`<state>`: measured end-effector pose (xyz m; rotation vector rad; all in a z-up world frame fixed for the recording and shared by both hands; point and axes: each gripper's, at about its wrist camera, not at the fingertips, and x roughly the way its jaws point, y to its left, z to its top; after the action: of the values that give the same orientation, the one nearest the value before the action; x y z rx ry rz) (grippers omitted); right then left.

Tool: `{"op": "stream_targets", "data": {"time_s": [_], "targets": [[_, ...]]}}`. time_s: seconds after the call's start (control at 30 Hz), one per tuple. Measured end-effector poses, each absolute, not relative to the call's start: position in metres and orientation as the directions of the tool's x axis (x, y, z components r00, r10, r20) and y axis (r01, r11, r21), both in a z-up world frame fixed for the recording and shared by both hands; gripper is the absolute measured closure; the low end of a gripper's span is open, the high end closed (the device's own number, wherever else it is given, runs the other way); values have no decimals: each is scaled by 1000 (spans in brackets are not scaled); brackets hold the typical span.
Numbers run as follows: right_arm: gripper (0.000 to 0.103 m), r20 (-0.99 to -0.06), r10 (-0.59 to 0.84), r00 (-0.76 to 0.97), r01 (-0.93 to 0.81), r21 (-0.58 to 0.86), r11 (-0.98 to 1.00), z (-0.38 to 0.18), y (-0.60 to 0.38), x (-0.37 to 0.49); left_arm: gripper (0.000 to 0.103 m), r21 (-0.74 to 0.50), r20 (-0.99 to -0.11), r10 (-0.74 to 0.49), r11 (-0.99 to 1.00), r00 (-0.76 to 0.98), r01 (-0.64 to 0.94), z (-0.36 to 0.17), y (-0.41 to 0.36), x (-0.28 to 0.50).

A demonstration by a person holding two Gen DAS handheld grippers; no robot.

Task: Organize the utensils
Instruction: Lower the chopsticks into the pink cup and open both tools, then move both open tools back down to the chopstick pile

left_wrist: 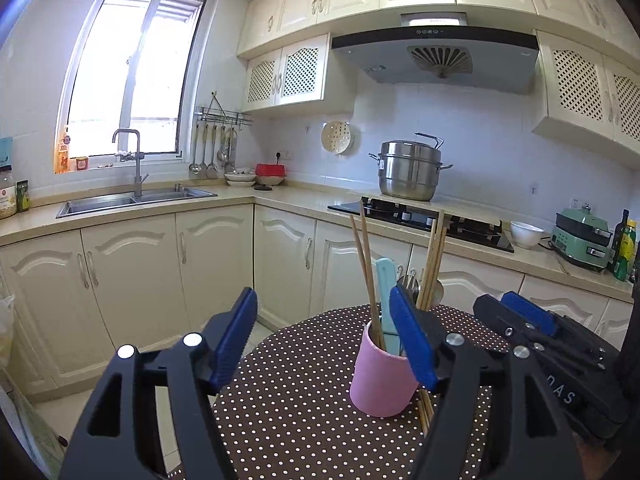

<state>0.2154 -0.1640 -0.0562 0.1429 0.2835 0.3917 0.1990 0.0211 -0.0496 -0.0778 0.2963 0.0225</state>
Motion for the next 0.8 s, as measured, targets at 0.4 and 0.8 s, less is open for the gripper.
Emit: {"op": "stream_targets", "data": {"time_s": [0.4, 0.8], "targets": [[40, -279, 279, 919, -260, 104, 960, -49, -174, 171, 30, -56, -340, -43, 998, 940, 25, -52, -2, 172], [30, -444, 181, 878, -151, 102, 983, -91, -204, 169, 29, -117, -645, -207, 978, 736, 172, -105, -28, 198]]}}
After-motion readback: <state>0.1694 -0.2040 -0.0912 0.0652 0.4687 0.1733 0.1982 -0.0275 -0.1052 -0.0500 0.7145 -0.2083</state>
